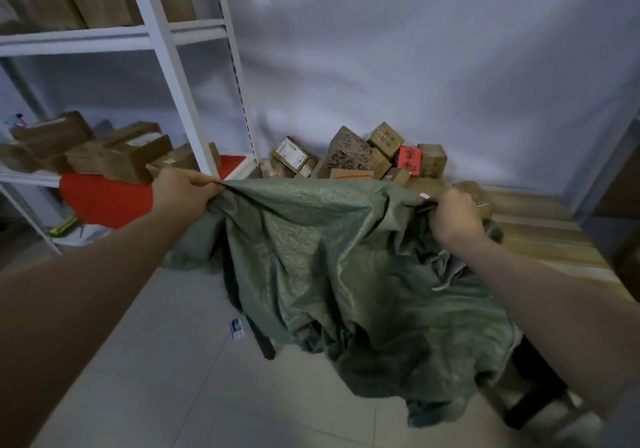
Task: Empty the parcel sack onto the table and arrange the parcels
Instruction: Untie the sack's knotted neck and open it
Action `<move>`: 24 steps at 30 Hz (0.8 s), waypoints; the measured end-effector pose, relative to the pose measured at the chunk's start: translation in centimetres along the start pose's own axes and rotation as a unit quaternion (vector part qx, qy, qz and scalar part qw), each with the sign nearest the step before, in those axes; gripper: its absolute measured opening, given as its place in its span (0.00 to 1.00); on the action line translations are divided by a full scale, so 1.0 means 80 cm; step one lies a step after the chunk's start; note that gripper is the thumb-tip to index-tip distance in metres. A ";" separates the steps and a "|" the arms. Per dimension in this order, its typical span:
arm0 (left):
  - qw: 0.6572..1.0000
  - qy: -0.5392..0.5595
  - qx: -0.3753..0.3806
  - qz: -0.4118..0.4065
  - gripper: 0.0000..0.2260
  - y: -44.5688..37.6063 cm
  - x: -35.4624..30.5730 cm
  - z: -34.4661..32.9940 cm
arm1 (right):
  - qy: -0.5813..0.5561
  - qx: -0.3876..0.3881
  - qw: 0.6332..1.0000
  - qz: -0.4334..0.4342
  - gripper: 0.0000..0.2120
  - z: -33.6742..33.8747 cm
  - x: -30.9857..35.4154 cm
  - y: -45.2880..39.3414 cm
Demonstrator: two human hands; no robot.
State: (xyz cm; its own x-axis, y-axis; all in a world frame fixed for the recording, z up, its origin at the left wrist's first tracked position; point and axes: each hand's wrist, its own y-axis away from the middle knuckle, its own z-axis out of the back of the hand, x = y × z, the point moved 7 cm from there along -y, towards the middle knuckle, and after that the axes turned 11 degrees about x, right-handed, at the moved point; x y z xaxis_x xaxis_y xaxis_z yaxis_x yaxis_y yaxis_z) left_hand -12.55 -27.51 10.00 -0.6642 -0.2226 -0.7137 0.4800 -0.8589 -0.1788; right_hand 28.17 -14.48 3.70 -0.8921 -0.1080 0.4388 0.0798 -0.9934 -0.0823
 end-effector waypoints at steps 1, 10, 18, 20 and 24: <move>1.000 -0.005 0.015 0.004 0.08 0.000 0.002 -0.008 | 0.003 0.005 1.000 -0.009 0.10 0.007 -0.005 -0.002; 0.972 -0.155 0.168 0.053 0.03 0.003 0.016 -0.069 | -0.003 -0.028 0.997 0.065 0.17 0.051 -0.005 0.007; 0.977 0.019 0.207 -0.043 0.25 0.031 -0.055 -0.119 | -0.061 -0.007 0.987 0.152 0.13 0.068 0.050 0.023; 0.959 0.103 0.252 -0.074 0.27 0.048 -0.090 -0.137 | -0.067 -0.014 0.976 0.204 0.12 0.066 0.072 0.032; 0.932 0.049 0.338 -0.125 0.35 0.061 -0.109 -0.180 | -0.073 0.002 0.947 0.314 0.13 0.045 0.111 0.052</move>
State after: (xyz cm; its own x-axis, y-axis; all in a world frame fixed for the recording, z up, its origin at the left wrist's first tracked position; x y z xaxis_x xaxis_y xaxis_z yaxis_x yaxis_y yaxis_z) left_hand 3.85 -23.13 5.55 -0.6357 0.0387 -0.7710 -0.1750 -0.9800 0.0950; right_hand 22.17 -19.68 10.49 -0.5966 -0.6816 0.4237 0.5766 -0.7313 -0.3644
